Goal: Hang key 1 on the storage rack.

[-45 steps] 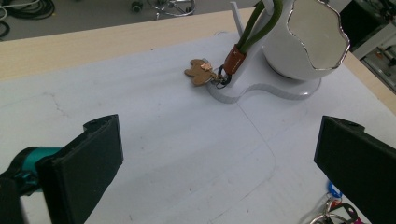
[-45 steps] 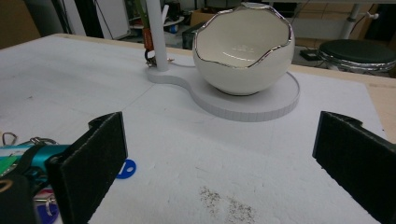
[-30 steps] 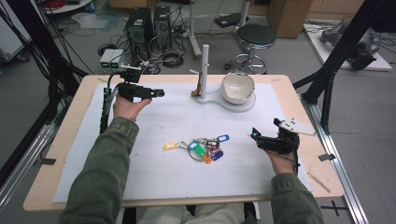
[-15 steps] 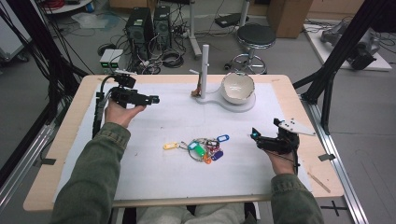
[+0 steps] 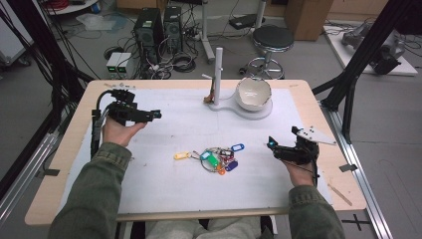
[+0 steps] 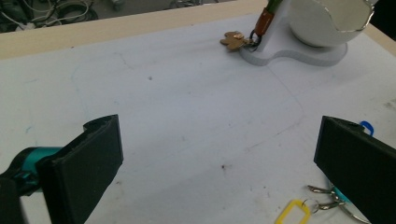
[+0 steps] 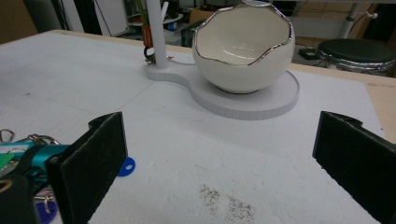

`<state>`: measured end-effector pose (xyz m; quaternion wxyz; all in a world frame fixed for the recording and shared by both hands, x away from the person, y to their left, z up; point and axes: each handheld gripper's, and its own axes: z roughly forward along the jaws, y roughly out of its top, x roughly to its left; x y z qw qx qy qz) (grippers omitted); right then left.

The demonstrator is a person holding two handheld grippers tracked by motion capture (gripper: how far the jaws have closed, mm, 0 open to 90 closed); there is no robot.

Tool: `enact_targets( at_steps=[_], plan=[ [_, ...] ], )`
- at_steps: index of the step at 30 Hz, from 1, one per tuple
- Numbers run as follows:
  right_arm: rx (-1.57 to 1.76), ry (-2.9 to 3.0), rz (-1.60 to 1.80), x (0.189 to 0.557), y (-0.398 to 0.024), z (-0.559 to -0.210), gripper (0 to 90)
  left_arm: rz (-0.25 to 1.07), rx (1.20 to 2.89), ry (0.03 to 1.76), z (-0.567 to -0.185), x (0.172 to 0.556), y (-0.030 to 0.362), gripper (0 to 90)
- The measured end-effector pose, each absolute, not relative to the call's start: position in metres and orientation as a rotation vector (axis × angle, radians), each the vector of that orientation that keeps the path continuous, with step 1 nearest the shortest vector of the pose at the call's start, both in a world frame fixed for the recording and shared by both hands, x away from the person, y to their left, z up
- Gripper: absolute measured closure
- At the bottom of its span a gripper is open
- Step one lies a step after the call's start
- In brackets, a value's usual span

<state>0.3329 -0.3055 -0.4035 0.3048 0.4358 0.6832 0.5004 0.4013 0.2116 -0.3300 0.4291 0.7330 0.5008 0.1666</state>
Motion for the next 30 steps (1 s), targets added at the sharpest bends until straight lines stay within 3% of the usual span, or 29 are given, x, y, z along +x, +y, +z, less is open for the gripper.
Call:
enact_targets(
  at_steps=[15,30],
  plan=[
    [1.157,1.812,1.322,0.332,-0.305,-0.403,2.0,0.505,1.819,1.286,-0.35,0.362,0.242,1.6],
    [1.154,1.813,1.318,0.333,-0.305,-0.404,2.0,0.607,1.707,1.316,-0.373,0.322,0.271,1.7]
  ],
)
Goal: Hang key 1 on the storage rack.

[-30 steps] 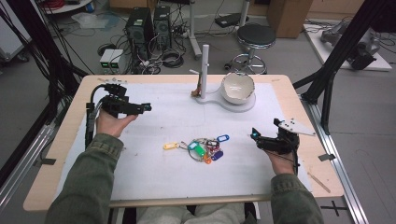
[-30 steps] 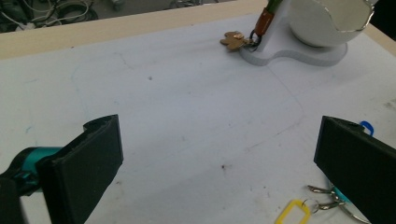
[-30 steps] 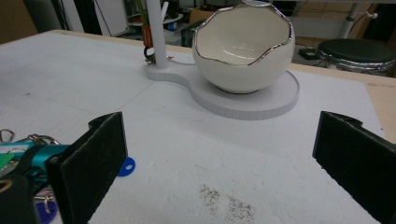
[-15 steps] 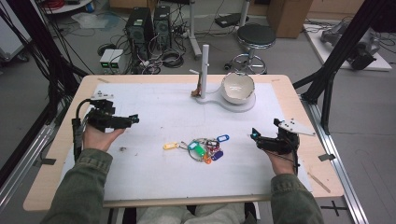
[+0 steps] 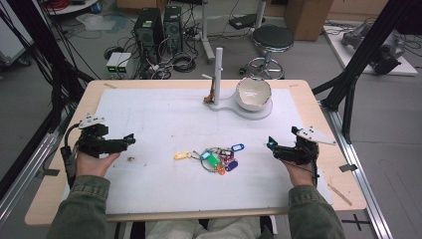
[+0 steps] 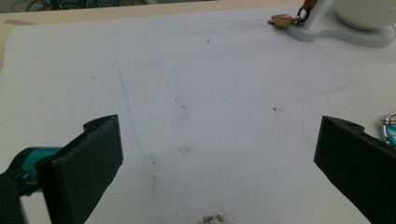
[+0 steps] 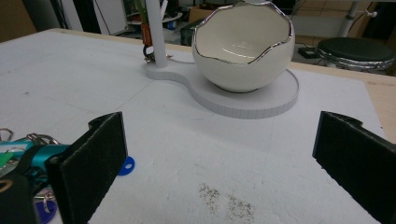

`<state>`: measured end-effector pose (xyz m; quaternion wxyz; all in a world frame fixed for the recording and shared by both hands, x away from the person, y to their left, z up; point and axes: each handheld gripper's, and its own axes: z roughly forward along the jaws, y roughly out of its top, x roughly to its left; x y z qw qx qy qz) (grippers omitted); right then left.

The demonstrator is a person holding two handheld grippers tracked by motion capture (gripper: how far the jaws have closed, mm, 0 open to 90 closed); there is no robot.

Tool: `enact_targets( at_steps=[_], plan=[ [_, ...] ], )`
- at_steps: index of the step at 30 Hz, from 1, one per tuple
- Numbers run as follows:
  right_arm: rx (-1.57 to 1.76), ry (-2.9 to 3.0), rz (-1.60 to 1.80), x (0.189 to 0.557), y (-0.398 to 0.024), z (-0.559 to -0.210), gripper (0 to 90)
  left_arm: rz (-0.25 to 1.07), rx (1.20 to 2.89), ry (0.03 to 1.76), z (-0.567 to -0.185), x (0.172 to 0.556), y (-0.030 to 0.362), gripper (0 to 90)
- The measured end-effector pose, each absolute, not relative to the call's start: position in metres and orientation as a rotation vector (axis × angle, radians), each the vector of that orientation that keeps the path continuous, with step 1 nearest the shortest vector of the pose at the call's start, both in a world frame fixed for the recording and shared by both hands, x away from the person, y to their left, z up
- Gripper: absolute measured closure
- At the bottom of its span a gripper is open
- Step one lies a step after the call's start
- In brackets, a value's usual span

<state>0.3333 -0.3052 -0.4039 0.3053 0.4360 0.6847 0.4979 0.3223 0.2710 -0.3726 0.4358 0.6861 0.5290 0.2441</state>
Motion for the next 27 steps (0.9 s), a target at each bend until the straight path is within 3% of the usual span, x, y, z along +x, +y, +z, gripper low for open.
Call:
enact_targets(
  at_steps=[15,27],
  plan=[
    [1.169,1.815,1.321,0.332,-0.304,-0.404,2.0,0.78,1.579,1.283,-0.396,0.296,0.297,1.7],
    [1.18,1.868,1.374,0.334,-0.301,-0.402,2.0,0.763,1.531,1.351,-0.41,0.287,0.308,1.7]
  ],
)
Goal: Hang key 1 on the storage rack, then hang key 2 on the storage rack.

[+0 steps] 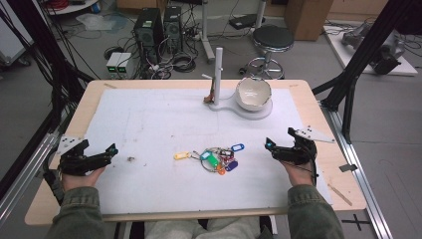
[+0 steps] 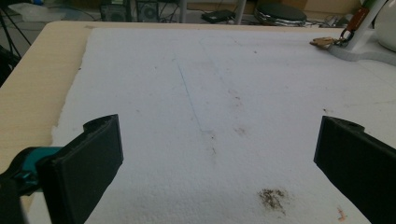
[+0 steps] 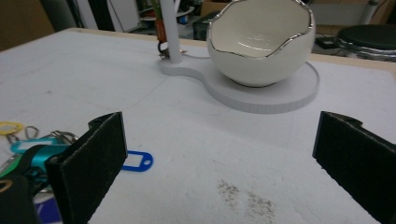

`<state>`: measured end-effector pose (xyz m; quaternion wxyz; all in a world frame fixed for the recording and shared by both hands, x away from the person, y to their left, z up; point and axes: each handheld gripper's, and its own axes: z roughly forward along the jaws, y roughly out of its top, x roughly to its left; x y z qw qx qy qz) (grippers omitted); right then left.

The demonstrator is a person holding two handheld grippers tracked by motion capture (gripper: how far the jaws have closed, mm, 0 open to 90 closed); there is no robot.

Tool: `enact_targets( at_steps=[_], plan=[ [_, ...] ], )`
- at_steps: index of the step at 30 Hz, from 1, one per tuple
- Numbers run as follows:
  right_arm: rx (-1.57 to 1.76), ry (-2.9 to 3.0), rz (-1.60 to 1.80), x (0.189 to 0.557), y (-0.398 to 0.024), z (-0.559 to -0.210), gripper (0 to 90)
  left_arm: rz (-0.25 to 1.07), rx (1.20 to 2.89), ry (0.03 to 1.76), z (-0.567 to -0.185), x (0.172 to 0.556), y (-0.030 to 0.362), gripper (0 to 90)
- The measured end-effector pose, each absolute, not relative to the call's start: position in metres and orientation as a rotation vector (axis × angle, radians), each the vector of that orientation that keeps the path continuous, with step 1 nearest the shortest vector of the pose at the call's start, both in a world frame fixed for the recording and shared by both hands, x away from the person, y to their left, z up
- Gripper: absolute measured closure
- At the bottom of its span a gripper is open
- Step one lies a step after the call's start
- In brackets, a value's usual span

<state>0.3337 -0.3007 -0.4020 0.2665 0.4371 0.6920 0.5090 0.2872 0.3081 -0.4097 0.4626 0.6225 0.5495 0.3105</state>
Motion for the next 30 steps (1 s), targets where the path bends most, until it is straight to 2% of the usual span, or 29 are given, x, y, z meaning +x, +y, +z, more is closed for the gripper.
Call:
enact_targets(
  at_steps=[30],
  plan=[
    [1.041,2.112,1.378,0.336,-0.253,-0.398,2.0,0.752,1.54,1.348,-0.412,0.289,0.308,1.7]
  ],
)
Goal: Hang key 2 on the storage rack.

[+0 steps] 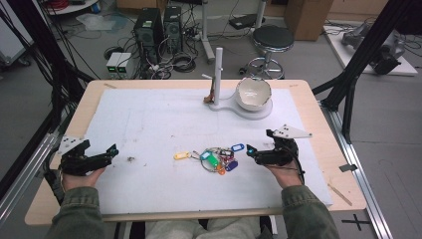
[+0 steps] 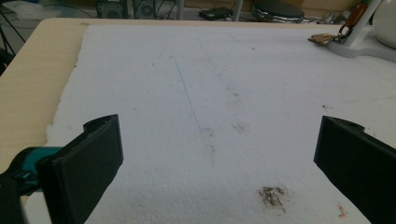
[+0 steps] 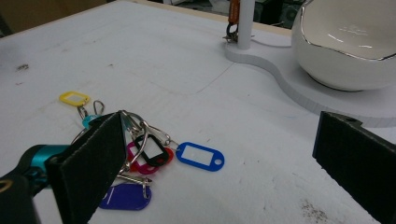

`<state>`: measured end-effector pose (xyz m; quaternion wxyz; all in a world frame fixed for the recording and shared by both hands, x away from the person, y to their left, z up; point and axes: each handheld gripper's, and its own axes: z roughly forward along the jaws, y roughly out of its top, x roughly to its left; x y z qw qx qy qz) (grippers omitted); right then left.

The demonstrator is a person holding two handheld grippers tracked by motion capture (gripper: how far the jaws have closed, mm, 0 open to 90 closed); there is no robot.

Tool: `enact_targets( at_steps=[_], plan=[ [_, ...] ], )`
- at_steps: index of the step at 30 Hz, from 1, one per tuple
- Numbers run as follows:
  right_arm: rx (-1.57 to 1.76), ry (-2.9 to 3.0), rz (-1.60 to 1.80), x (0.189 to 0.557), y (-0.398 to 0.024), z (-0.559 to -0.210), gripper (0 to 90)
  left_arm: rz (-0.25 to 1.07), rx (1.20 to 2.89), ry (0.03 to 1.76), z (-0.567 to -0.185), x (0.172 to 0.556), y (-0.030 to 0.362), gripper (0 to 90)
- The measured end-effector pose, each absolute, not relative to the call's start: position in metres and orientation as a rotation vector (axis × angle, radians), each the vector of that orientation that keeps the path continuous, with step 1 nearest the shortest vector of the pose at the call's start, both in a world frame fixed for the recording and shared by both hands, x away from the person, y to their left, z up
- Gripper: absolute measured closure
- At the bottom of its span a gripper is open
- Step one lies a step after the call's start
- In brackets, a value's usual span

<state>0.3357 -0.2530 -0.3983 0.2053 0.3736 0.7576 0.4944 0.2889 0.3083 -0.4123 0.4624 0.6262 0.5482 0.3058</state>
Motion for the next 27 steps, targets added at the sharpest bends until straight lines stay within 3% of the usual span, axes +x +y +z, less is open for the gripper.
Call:
enact_targets(
  at_steps=[27],
  plan=[
    [0.927,2.325,1.305,0.345,-0.191,-0.413,2.0,0.737,1.572,1.331,-0.414,0.291,0.307,1.7]
  ],
)
